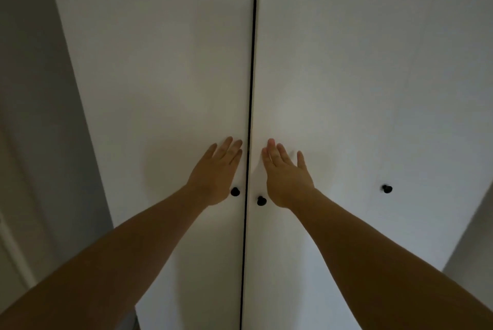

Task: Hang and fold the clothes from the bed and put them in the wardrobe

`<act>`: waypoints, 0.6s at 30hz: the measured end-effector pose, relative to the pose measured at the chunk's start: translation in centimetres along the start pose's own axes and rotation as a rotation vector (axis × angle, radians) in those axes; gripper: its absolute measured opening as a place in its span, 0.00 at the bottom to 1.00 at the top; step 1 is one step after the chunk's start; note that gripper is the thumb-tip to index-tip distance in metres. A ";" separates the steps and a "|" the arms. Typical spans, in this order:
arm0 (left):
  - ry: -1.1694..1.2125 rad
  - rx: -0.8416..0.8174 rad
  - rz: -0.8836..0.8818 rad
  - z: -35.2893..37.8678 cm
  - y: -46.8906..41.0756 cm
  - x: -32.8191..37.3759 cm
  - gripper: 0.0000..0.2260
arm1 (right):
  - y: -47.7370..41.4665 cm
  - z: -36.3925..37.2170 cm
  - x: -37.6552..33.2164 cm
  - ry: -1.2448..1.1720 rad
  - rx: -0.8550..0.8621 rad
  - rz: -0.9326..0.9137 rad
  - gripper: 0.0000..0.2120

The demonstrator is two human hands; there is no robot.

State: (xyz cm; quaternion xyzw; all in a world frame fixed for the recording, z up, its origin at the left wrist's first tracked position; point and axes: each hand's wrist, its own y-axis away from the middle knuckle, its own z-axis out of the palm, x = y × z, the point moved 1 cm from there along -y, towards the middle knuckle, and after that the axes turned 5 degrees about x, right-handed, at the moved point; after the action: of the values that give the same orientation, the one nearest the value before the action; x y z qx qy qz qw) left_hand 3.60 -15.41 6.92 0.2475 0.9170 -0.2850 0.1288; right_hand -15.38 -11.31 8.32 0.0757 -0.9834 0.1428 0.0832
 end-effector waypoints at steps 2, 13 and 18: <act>-0.001 -0.011 -0.019 0.7 -0.3 -0.1 0.38 | -1.0 0.3 0.1 0.011 -0.050 -0.009 0.38; -0.097 0.023 0.008 4.0 -1.1 -0.7 0.36 | -4.1 3.7 0.3 0.021 -0.118 -0.026 0.38; -0.102 -0.017 -0.018 4.4 -1.1 -0.5 0.37 | -4.6 5.0 0.5 0.011 -0.117 -0.025 0.39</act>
State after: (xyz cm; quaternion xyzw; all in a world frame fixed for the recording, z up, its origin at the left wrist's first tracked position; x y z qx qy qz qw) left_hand 3.82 -18.93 4.10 0.2234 0.9139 -0.2905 0.1747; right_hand -15.81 -17.20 4.88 0.0824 -0.9885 0.0844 0.0947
